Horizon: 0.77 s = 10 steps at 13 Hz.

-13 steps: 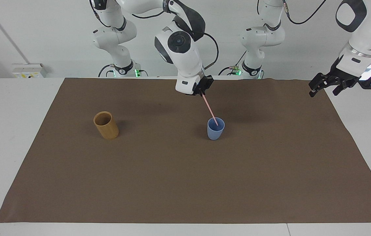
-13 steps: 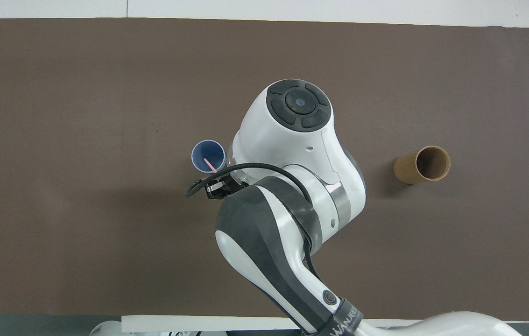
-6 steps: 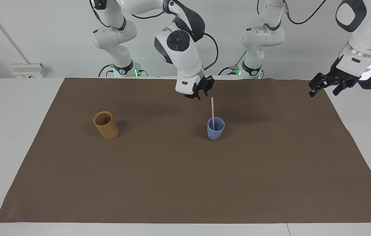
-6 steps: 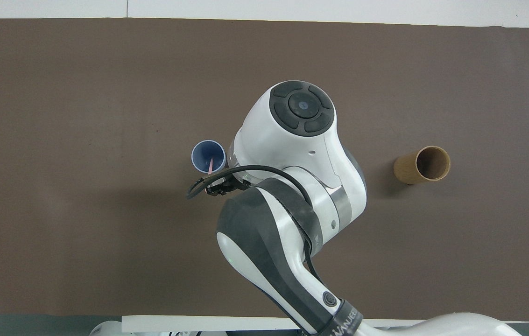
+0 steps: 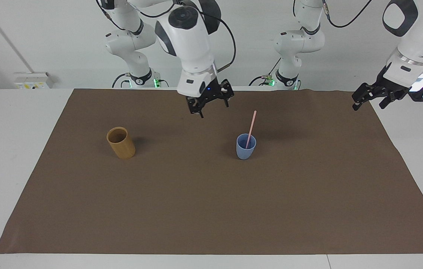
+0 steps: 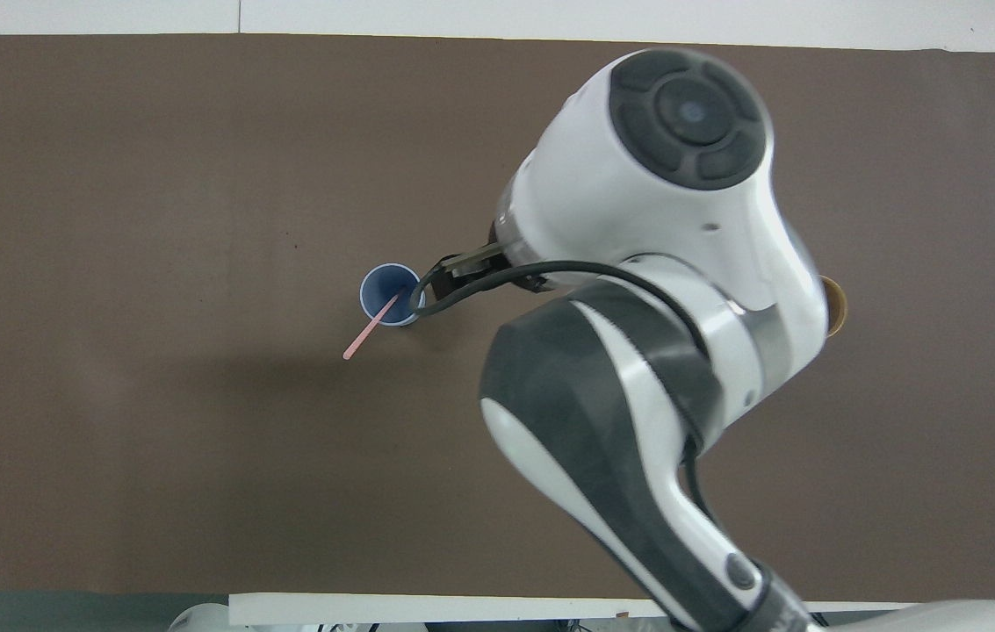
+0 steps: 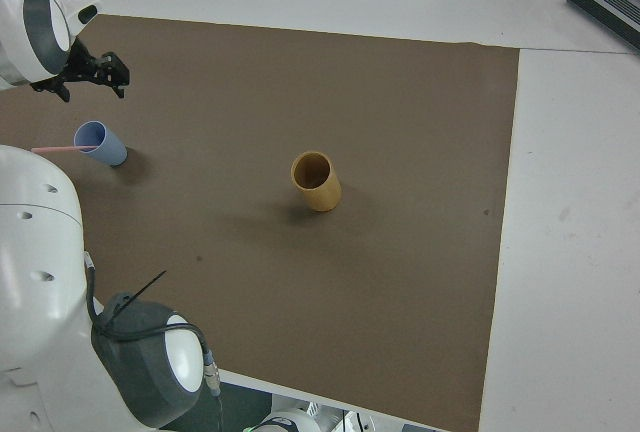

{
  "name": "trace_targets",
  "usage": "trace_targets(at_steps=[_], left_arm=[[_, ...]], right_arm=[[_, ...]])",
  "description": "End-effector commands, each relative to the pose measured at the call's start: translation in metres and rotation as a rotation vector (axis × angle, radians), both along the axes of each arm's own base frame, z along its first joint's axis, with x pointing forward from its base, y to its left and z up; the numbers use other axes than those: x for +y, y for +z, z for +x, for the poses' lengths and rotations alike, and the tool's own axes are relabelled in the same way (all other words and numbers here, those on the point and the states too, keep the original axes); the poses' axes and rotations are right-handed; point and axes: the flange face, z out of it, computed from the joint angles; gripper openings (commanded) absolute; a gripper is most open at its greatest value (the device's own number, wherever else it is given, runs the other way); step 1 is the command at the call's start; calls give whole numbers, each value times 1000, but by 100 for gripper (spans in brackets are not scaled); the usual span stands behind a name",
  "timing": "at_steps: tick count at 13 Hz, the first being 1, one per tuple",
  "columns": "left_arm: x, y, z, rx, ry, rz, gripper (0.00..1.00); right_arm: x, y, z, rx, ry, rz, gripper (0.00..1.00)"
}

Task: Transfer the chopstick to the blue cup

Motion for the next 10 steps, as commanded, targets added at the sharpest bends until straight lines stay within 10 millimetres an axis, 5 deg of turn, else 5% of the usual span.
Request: trace_targets(at_steps=[1,3,4,8,10], left_arm=[[0,-1,-2,13,1,13,100],[0,-1,-2,13,1,13,100],[0,-1,-2,13,1,13,100],[0,-1,-2,12,1,13,100],[0,0,-2,10,1,13,100]], right_arm=[[-105,37,2,-6,-123,-107,100],[-183,60,4,-3,-254,-127,100],[-207,66,2,4,-292,-131,100],[-268,100,-30,96,-206,-296,100],[-294,91,-33,125,-217,-275,100]])
